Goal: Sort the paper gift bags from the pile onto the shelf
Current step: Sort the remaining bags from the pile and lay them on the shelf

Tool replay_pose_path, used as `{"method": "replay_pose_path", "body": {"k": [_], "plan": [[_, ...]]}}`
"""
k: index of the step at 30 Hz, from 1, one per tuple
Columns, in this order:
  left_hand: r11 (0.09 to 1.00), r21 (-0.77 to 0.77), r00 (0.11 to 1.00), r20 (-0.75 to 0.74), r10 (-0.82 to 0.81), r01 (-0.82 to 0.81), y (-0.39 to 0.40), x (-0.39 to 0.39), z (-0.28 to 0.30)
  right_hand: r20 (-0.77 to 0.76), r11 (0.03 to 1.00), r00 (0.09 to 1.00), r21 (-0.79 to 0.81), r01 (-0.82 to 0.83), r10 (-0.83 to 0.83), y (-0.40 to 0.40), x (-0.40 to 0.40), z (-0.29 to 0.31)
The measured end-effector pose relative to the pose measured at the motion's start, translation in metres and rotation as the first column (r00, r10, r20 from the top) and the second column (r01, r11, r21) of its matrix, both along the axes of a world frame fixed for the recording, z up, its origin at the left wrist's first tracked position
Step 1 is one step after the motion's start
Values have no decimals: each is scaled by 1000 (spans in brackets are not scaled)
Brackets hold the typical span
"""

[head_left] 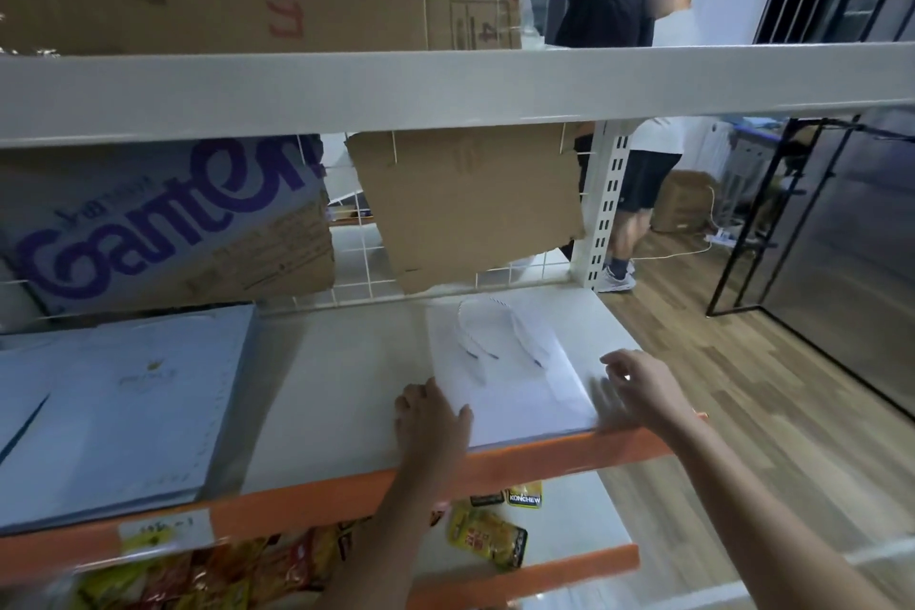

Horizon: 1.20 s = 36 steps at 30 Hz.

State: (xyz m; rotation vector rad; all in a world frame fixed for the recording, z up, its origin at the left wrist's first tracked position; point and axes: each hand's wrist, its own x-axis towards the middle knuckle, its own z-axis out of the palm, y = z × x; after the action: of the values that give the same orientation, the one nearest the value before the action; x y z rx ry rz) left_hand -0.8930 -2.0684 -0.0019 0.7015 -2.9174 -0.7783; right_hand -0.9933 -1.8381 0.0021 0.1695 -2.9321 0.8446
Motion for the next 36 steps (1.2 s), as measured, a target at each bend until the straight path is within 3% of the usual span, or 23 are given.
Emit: {"method": "replay_pose_path", "body": {"k": [5, 13, 19, 25, 36], "plan": [[999, -20, 999, 20, -29, 30, -5, 1, 2, -44, 999, 998, 31, -32, 33, -10, 1, 1], [906, -408, 988, -44, -146, 116, -64, 27, 26, -135, 976, 967, 40, -215, 218, -93, 18, 21], [780, -599, 980, 42, -194, 180, -164, 86, 44, -179, 913, 895, 66, -404, 409, -204, 63, 32], [829, -549, 994, 56, -92, 108, -283, 181, 50, -161, 799, 783, 69, -598, 600, -338, 129, 41], [804, -532, 952, -12, 305, -265, -480, 361, 58, -156, 528, 514, 63, -847, 843, -594, 270, 52]]}}
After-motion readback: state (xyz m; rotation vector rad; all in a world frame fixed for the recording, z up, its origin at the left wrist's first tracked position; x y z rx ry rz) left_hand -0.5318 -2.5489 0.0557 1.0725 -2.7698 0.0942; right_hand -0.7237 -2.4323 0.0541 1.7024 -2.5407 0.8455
